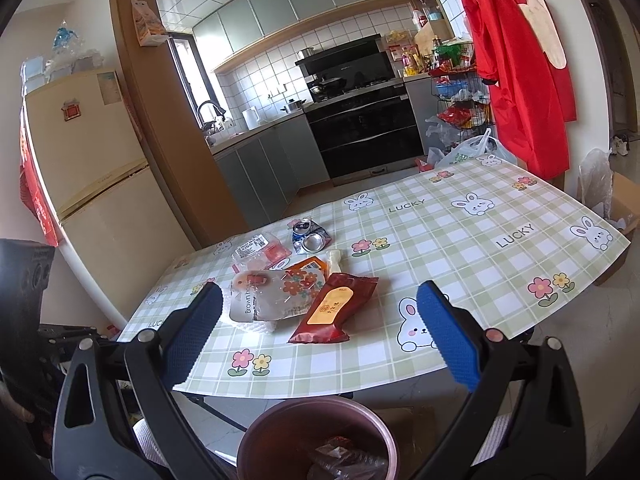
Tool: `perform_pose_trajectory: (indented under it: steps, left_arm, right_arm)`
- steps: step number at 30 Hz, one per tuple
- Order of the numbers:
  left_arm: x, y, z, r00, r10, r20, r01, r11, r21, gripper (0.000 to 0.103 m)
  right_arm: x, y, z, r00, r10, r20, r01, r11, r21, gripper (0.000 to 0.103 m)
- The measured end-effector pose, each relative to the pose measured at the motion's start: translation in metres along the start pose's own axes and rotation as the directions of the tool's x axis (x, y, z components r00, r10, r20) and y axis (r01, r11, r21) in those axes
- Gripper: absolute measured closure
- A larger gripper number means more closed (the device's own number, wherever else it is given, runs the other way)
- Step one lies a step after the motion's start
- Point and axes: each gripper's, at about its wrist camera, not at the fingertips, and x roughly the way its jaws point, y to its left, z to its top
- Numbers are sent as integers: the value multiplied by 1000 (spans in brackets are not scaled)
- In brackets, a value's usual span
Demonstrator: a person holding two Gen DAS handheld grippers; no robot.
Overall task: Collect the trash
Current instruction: 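Lower the clear container into the bin with the left tool and open it, then grasp the red pastry packet with the right tool while the left tool reaches the clear tray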
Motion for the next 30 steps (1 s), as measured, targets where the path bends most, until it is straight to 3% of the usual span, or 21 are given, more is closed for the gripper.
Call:
perform_pose_trajectory:
  steps: [5,13,23,30]
  left_arm:
    - [-21,30,5,993,37,115,-22,992,-124,17]
    - [-40,88,3,961,101,259,-21,954,-298,16]
    - [-8,142,-1,969,98,226,2,914,-407,16]
    - [15,162,-1,974,74,213,30,894,-446,16]
  right_arm:
    - [2,2,-4,1000,-6,-11,5,1000,-7,6]
    - [18,8,-11,998,-59,-37,56,994,-90,6]
    - [66,9,-20,984,-86,-156,68,991,-118,6]
    - [116,8,-23,962,-110,-252,79,988,-131,6]
